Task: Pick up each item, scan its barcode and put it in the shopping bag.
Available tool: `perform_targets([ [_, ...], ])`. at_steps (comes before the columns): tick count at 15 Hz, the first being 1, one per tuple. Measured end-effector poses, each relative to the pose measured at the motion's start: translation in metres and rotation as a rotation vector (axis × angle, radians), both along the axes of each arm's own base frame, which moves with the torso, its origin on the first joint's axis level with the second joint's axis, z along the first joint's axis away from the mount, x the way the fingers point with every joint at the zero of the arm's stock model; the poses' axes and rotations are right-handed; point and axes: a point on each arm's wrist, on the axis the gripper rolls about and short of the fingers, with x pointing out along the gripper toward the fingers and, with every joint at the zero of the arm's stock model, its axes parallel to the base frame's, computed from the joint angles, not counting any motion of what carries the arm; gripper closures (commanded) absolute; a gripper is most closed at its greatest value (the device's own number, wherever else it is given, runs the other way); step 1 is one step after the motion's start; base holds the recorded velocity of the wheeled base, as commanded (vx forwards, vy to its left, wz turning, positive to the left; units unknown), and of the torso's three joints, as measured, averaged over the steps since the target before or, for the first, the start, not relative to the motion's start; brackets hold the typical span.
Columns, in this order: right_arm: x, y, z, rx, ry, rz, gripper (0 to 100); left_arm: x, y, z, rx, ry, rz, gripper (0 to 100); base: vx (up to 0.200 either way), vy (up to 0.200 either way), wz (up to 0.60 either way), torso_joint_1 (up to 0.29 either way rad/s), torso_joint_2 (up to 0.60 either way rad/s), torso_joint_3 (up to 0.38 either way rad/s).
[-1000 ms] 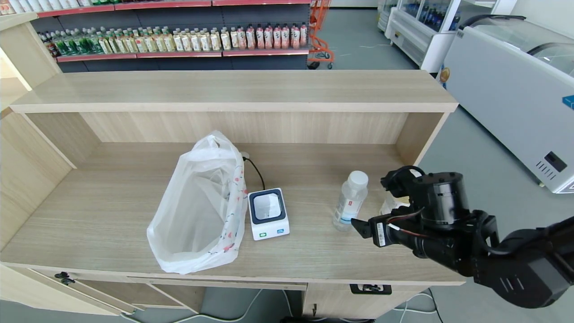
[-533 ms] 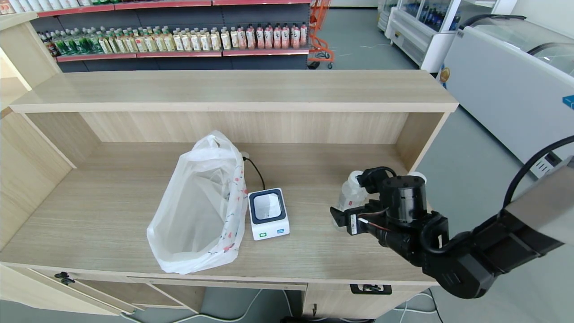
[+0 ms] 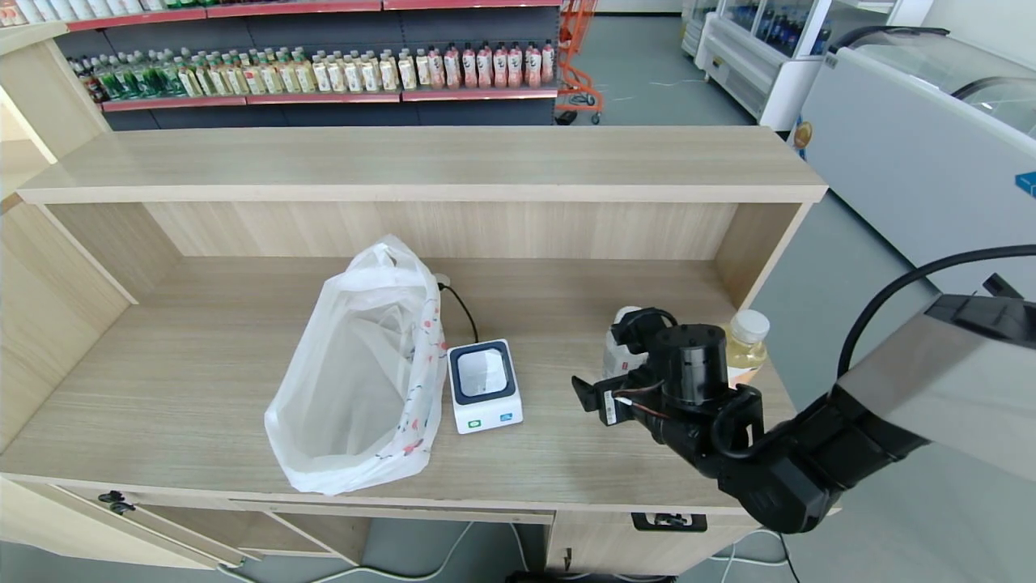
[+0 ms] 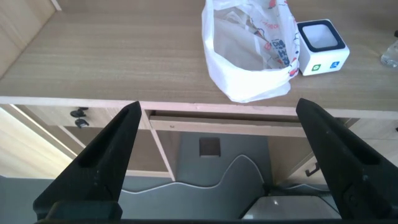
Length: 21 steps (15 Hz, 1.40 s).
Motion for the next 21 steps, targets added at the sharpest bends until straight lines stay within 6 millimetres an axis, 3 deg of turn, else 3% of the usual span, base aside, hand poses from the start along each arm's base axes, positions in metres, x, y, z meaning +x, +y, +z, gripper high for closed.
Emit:
perform_targets([
  [9,0.012,0.003,-0.007,-0.022,-0.034,0.019,0,0.0,0.0,0.0,0.0,0.0,0.0,0,0.0,0.0,0.0,0.0,0.0,0.0],
  [10,0.015,0.002,-0.006,-0.01,-0.039,0.036,100,0.0,0.0,0.0,0.0,0.0,0.0,0,0.0,0.0,0.0,0.0,0.0,0.0],
  [14,0.025,-0.001,-0.004,-0.012,-0.057,0.063,100,0.0,0.0,0.0,0.0,0.0,0.0,0,0.0,0.0,0.0,0.0,0.0,0.0],
  [21,0.025,-0.002,-0.008,-0.013,-0.05,0.063,100,0.0,0.0,0.0,0.0,0.0,0.0,0,0.0,0.0,0.0,0.0,0.0,0.0],
])
